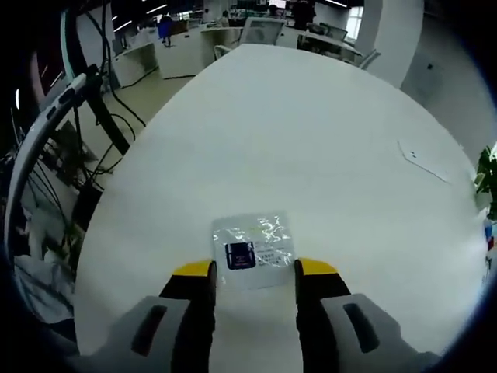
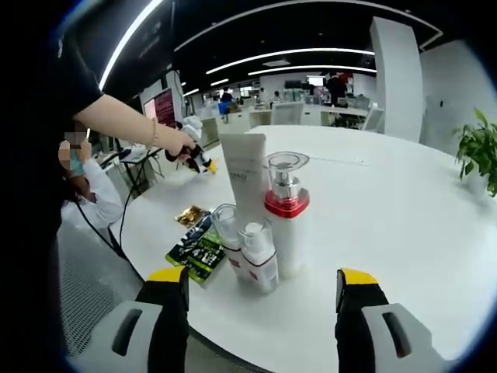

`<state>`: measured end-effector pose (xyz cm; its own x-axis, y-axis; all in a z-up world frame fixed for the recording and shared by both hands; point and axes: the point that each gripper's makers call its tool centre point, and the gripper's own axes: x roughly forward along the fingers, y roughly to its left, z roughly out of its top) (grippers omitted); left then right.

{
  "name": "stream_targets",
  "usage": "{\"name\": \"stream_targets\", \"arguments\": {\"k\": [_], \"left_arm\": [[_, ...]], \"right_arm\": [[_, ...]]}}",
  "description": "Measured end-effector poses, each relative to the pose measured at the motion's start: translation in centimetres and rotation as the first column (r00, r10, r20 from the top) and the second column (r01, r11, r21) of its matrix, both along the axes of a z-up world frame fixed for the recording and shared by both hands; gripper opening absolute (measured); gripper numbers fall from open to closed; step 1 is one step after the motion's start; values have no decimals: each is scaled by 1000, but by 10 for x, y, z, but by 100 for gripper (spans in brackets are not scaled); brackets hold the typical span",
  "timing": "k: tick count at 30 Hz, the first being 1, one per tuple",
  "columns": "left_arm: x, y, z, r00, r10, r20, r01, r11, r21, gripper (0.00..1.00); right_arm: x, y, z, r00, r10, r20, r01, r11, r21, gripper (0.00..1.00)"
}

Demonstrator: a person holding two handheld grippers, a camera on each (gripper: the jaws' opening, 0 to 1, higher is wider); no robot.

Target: Arrange the skincare products in the storage area until every visible bottle or jar stands upright without overlapping.

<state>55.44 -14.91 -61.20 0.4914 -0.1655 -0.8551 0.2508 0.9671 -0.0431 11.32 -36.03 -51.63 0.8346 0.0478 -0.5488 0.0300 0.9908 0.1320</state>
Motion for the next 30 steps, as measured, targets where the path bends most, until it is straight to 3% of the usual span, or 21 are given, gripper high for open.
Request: {"name": "stream_targets", "arguments": {"k": [20, 30], "left_arm": [[-14, -2, 17, 998, -53, 18, 53, 998, -30, 37], [-35, 4, 27, 997, -70, 19, 71, 996, -49, 37]], "right_arm": [[2, 2, 6, 1000, 6, 27, -6, 1000, -14, 80], [3, 4, 9, 999, 21, 48, -20, 999, -26, 80]]}}
